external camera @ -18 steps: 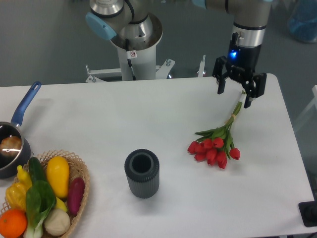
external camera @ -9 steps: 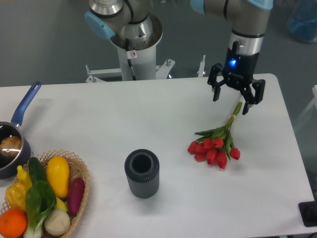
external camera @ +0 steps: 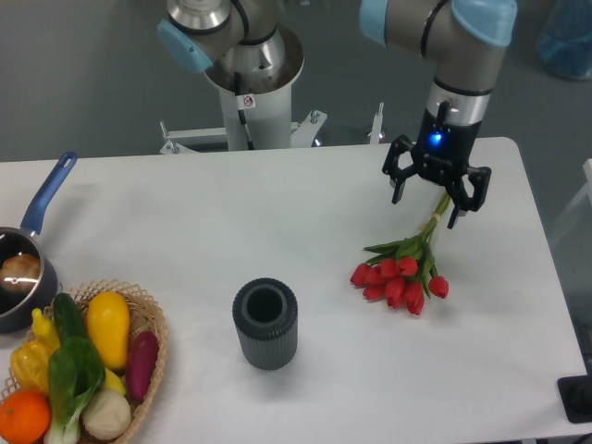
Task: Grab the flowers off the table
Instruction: 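Lower the open gripper down onto the tulip stems, then position the gripper fingers around the stems and close on them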
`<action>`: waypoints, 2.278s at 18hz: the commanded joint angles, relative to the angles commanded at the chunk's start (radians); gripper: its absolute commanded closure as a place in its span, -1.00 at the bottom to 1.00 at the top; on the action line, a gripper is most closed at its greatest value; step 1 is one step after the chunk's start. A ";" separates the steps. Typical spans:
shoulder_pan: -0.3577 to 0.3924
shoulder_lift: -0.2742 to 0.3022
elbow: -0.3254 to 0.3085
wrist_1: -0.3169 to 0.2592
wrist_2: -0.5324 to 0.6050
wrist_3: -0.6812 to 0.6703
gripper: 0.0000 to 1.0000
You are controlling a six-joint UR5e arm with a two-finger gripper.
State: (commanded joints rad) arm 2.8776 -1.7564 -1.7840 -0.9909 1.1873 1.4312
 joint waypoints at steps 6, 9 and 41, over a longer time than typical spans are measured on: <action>0.037 -0.026 -0.024 -0.003 0.024 0.012 -1.00; 0.026 -0.050 -0.025 -0.003 0.170 0.035 -1.00; 0.031 -0.238 -0.025 0.005 0.276 0.207 -1.00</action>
State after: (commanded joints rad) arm 2.9085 -1.9941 -1.8086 -0.9863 1.4634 1.6383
